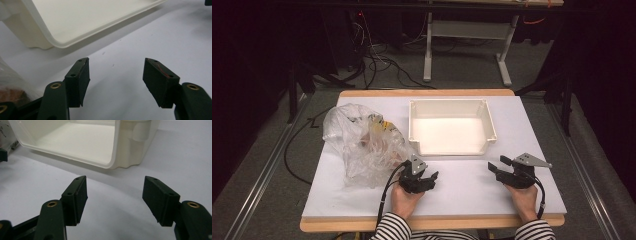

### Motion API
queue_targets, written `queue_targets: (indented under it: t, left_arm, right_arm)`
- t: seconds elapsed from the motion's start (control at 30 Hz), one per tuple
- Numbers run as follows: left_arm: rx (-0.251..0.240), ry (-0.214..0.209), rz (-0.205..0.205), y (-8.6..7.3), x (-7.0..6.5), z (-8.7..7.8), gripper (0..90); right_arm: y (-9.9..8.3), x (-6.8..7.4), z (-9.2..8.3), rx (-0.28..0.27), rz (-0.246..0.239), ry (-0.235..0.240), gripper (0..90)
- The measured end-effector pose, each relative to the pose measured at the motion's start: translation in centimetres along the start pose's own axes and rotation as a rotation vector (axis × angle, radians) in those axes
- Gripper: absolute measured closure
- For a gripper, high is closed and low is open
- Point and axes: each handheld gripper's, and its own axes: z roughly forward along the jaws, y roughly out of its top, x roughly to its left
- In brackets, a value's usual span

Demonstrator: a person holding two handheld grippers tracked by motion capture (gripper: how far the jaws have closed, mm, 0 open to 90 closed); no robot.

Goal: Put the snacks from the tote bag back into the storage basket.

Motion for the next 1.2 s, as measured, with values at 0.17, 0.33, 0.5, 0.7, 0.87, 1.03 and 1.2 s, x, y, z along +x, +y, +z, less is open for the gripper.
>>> queue_targets:
  t: [0.17, 0.33, 0.5, 0.7, 0.87, 1.03, 1.2]
  left_arm:
    - [0.005, -0.008, 0.022, 0.2, -0.5, -0.7, 36.6]
    - [0.006, -0.018, 0.020, 0.6, -0.6, -1.7, 34.9]
    - [0.007, -0.032, 0.031, 0.7, -1.0, -3.0, 33.1]
    - [-0.010, 0.000, 0.028, 1.1, -1.4, -6.1, 26.5]
    - [-0.033, 0.024, 0.022, 1.4, -1.0, -8.3, 23.7]
    - [-0.049, 0.064, 0.025, 1.8, -0.6, -10.2, 21.2]
    - [-0.074, 0.111, 0.011, 2.0, 0.4, -12.2, 19.4]
  right_arm:
    - [0.0, 0.0, 0.0, 0.002, 0.006, -0.004, 37.1]
    - [0.0, 0.0, -0.1, -0.006, 0.006, -0.004, 37.0]
    - [0.0, 0.0, 0.0, -0.004, 0.007, -0.003, 37.0]
    - [0.0, 0.0, 0.0, -0.001, 0.003, -0.005, 37.0]
    - [0.0, 0.1, 0.0, 0.000, 0.000, -0.006, 37.0]
    - [0.0, 0.1, 0.0, 0.001, -0.002, -0.005, 37.1]
    - [0.0, 0.1, 0.0, 0.003, -0.003, -0.005, 37.1]
